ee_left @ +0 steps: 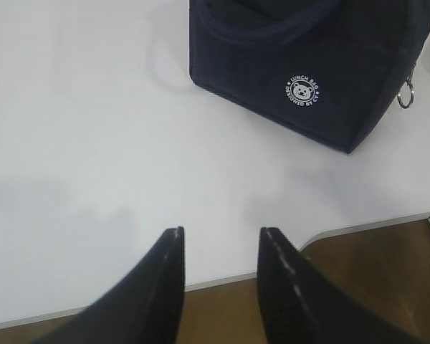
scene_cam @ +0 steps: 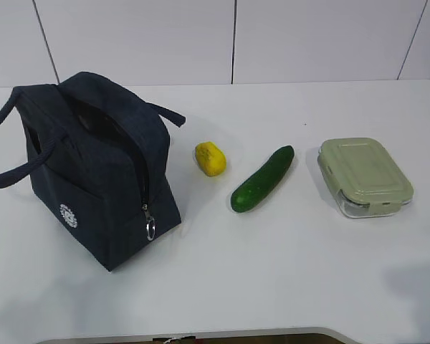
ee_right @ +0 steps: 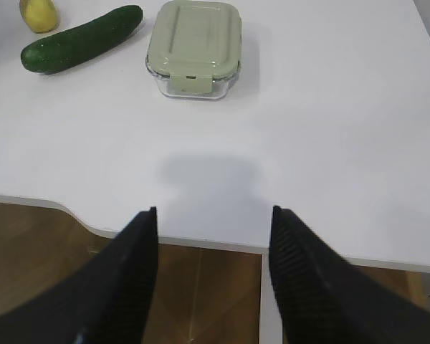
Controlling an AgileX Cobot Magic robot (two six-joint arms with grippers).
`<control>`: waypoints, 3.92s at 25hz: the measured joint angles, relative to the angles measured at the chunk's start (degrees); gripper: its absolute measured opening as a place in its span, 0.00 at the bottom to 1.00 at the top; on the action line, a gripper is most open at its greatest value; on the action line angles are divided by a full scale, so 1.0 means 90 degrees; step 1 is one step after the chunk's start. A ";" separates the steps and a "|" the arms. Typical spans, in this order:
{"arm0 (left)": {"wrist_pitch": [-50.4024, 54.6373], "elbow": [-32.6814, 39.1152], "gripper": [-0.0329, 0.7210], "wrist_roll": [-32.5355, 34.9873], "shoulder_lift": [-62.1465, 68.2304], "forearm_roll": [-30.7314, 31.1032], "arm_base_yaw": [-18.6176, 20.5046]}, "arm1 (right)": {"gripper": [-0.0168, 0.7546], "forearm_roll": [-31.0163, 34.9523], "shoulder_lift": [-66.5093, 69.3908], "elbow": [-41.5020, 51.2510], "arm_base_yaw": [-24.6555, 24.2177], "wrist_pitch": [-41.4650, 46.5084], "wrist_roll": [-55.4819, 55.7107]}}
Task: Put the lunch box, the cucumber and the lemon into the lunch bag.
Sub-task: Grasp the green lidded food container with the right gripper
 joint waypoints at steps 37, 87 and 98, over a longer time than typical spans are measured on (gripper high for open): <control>0.0000 0.0000 0.36 0.0000 0.0000 0.0000 0.0000 | 0.55 0.0000 0.0000 0.0000 0.0000 0.0000 0.0000; 0.0000 0.0000 0.36 0.0000 0.0000 0.0000 0.0000 | 0.71 0.0253 0.6871 -0.3628 0.0000 -0.1080 -0.0382; 0.0000 0.0000 0.36 0.0000 0.0000 0.0000 0.0000 | 0.72 0.0553 0.8174 -0.4371 -0.0048 -0.1470 -0.0766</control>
